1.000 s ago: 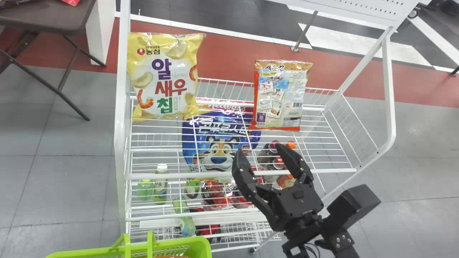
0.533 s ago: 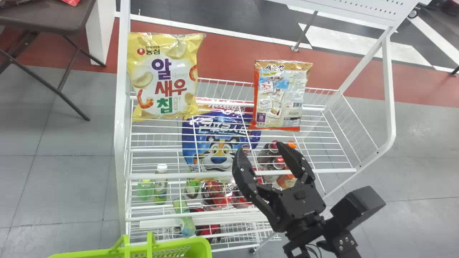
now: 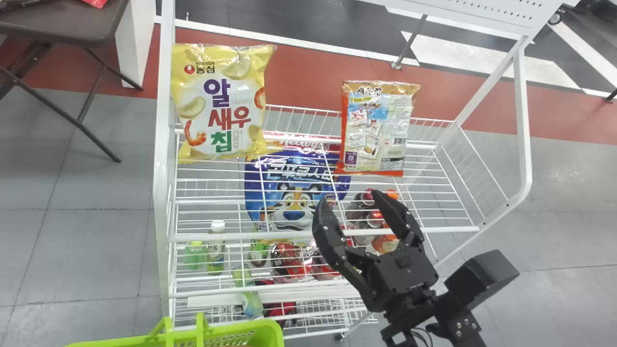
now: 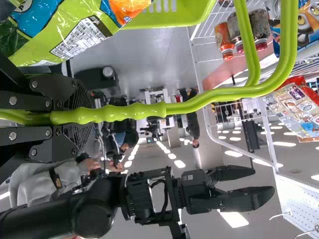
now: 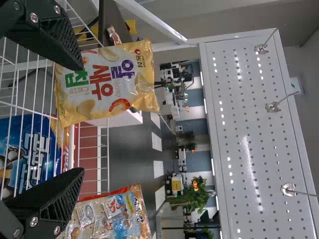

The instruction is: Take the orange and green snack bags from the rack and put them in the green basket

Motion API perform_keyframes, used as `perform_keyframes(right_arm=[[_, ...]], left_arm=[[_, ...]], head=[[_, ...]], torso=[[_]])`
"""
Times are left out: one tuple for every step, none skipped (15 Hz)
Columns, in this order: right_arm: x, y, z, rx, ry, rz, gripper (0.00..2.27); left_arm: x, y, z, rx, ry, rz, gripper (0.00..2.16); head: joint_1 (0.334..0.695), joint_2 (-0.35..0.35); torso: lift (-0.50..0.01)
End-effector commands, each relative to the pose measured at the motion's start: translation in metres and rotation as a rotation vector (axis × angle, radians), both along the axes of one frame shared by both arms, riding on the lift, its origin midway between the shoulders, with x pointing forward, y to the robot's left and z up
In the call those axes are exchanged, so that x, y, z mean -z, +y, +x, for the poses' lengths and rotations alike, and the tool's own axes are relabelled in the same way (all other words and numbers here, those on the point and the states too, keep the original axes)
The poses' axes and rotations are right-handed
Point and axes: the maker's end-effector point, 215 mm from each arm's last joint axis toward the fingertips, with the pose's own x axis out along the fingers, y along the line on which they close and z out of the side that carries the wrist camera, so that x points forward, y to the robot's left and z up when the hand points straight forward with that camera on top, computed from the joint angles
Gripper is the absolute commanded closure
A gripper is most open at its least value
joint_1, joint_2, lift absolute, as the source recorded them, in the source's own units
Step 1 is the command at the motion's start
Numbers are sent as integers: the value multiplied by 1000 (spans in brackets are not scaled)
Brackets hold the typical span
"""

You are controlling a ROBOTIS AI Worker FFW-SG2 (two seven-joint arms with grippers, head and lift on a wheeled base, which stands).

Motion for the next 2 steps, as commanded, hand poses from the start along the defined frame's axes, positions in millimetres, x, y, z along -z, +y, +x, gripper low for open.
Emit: perform_keyframes(right_arm=[[-1, 1, 0, -2, -2, 0, 90], [-2, 1, 0, -2, -8, 1, 93]], left_arm=[[0, 0, -2, -2, 1, 1, 2148], [0, 2, -2, -7, -2, 2, 2148]], head=[[695, -350], [695, -350]], torso=[[0], [0]])
